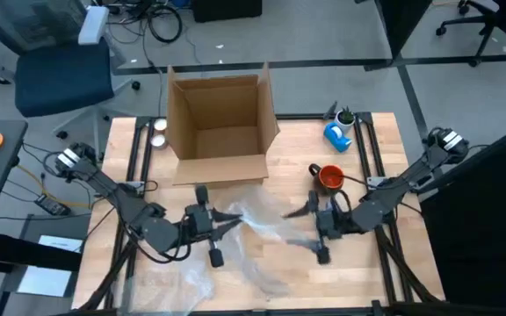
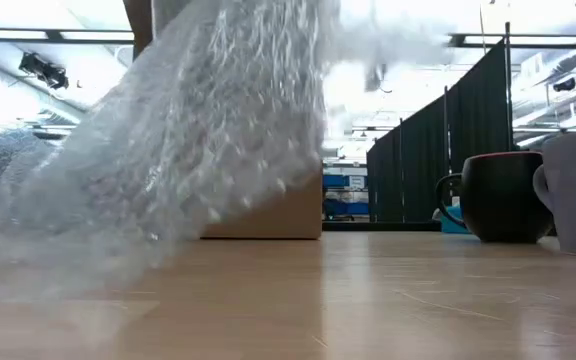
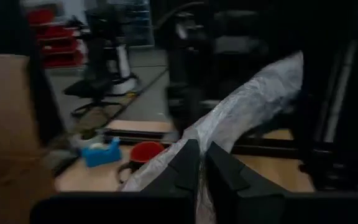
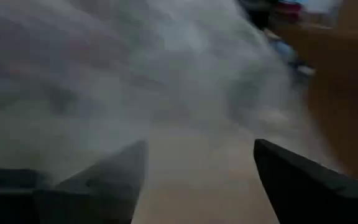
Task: Wrap mug
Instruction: Wrap the blue mug with the top bubble wrap
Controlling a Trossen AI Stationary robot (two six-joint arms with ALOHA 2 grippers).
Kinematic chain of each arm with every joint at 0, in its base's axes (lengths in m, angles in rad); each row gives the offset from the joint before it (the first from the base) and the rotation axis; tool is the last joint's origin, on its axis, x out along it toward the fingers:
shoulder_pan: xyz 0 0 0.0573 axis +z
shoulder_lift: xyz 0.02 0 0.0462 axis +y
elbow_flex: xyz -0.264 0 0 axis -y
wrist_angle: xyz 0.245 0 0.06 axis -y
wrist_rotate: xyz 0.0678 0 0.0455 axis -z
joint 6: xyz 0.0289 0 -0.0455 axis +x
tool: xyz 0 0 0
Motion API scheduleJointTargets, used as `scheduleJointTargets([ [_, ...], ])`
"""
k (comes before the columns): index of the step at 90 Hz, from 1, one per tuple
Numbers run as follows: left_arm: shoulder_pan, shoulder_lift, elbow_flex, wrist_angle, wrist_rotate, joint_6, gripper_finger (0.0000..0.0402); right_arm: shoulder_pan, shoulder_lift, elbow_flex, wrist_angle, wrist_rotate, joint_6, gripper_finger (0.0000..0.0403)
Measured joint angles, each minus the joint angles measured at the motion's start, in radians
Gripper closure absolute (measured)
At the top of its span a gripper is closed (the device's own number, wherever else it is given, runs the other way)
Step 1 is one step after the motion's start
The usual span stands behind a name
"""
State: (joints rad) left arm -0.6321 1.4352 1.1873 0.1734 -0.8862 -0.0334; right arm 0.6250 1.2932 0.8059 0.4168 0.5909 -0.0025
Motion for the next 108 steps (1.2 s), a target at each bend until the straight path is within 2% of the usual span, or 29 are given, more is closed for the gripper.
scheduleJointTargets([
  [7, 0.008, 0.018, 0.0, -0.001, 0.005, 0.0, 0.0402, -0.007, 0.045, 0.0, 0.033, 0.013, 0.001, 0.0189],
  [13, 0.011, 0.033, 0.0, -0.002, 0.026, -0.006, 0.0402, -0.008, 0.072, 0.0, 0.046, 0.026, -0.002, 0.0242],
  [22, 0.011, 0.038, 0.0, -0.003, 0.155, -0.023, 0.0402, -0.006, 0.079, 0.012, 0.034, 0.042, -0.032, 0.0355],
  [27, 0.008, 0.038, 0.004, -0.003, 0.216, -0.024, 0.0402, 0.002, 0.067, 0.014, 0.032, 0.048, -0.065, 0.0385],
  [32, 0.002, 0.038, 0.016, -0.003, 0.256, -0.027, 0.0402, 0.009, 0.048, 0.014, 0.03, 0.071, -0.074, 0.0391],
  [44, -0.013, 0.037, 0.064, -0.09, 0.26, -0.028, 0.0401, 0.036, -0.024, 0.019, 0.028, 0.124, -0.161, 0.0401],
  [57, -0.025, 0.035, 0.126, -0.269, 0.202, -0.027, 0.0388, 0.081, -0.062, 0.114, -0.069, 0.212, -0.271, 0.0403],
  [70, -0.023, 0.033, 0.162, -0.315, 0.189, -0.012, 0.0348, 0.088, -0.026, 0.247, -0.18, 0.241, -0.35, 0.0403],
  [86, -0.018, 0.031, 0.193, -0.367, 0.175, 0.028, 0.0279, 0.07, 0.067, 0.352, -0.217, 0.25, -0.416, 0.0403],
  [101, -0.064, 0.03, 0.307, -0.57, 0.174, 0.024, 0.0235, 0.077, 0.146, 0.463, -0.264, 0.481, -0.568, 0.0403],
  [108, -0.104, 0.028, 0.375, -0.689, 0.16, -0.009, 0.0226, 0.084, 0.171, 0.531, -0.262, 0.545, -0.66, 0.0403],
])
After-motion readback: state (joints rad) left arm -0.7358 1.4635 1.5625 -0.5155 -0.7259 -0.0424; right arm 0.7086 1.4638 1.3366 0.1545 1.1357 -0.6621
